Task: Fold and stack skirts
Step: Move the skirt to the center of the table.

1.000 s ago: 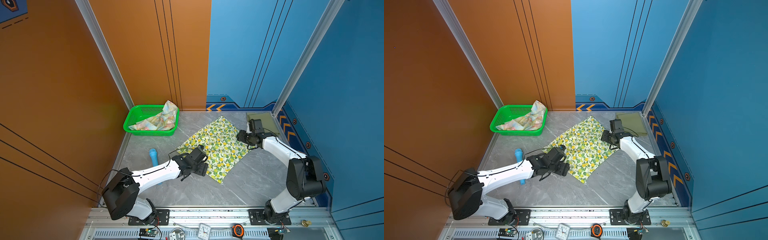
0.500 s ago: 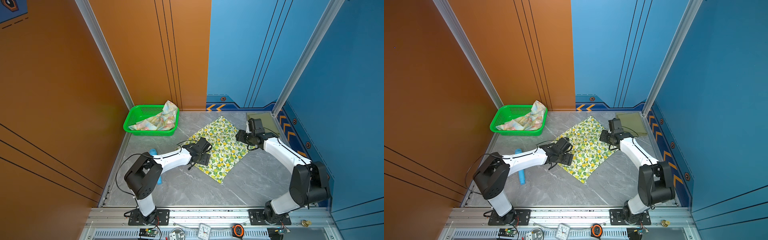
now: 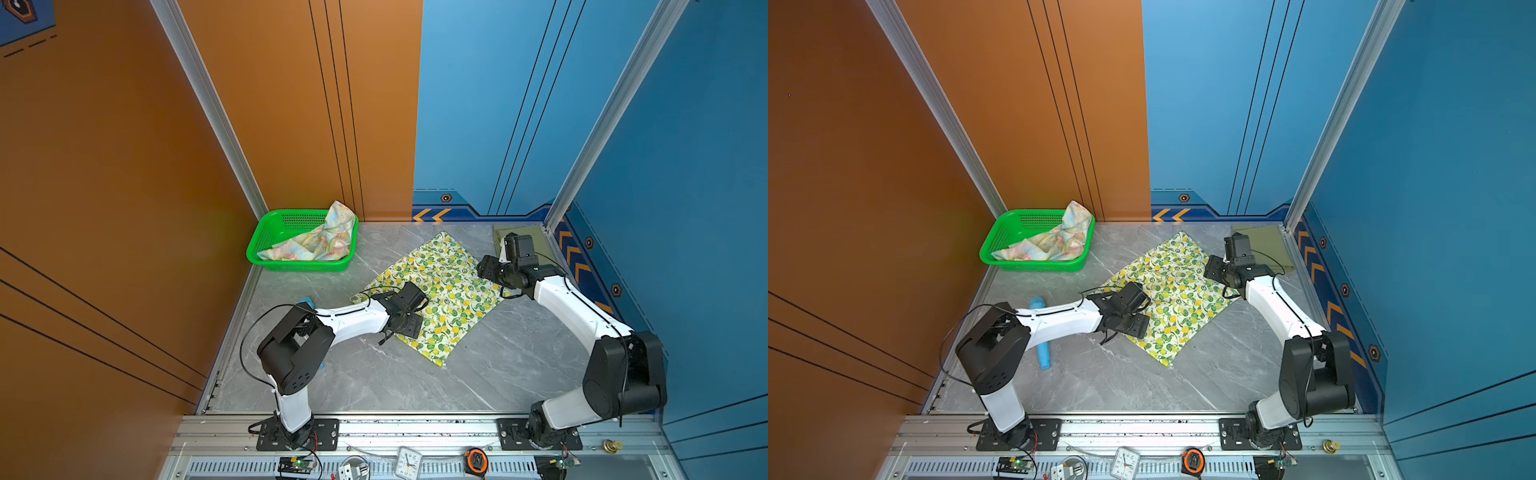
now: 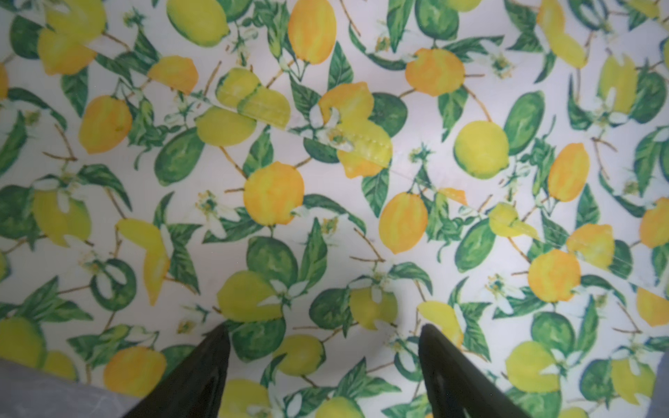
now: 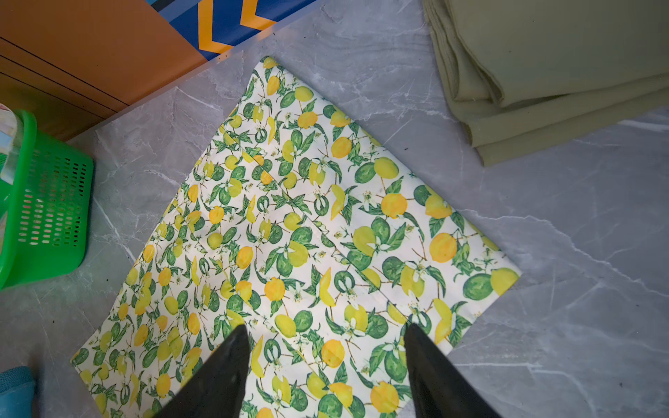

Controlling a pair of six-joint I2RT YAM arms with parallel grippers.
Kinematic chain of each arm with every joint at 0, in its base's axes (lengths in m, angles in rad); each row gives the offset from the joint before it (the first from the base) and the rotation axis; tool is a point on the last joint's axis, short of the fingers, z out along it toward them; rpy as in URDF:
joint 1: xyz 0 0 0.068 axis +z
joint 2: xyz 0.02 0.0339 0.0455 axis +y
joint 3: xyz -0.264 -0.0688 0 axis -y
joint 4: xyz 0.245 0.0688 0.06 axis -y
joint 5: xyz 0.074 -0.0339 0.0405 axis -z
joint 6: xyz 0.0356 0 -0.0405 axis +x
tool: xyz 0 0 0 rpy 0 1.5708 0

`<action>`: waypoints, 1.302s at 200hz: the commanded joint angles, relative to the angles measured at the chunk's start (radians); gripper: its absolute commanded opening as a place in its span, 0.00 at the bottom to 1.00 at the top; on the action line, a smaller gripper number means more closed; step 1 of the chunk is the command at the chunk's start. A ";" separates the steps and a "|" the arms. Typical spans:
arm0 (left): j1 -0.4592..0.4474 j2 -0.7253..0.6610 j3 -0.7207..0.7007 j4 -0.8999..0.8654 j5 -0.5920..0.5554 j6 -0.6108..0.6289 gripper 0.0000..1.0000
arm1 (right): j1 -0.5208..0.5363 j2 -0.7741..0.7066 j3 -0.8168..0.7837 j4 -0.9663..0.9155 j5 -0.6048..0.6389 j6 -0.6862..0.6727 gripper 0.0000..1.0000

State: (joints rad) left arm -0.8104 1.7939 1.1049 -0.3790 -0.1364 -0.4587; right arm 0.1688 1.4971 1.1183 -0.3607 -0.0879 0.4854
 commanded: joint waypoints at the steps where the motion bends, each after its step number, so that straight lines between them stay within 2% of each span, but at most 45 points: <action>1: -0.026 0.007 -0.031 -0.035 0.033 -0.016 0.83 | -0.011 -0.035 0.022 -0.034 0.021 -0.021 0.70; 47: -0.057 -0.013 -0.068 -0.078 0.050 0.000 0.83 | -0.016 -0.026 0.030 -0.035 0.017 -0.027 0.71; 141: -0.083 -0.180 -0.322 -0.079 0.073 -0.027 0.83 | 0.032 0.131 0.123 -0.048 0.004 -0.098 0.73; 189: -0.081 -0.328 -0.385 -0.083 0.060 -0.023 0.83 | 0.060 0.358 0.313 -0.079 -0.055 -0.165 0.74; 260: 0.021 -0.467 -0.361 -0.098 0.079 -0.059 0.84 | 0.071 0.703 0.657 -0.122 -0.166 -0.268 0.71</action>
State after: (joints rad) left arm -0.8249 1.3708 0.7258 -0.4408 -0.0875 -0.4889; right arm 0.2306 2.1223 1.6814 -0.4339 -0.1955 0.2710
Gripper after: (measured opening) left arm 0.834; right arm 0.719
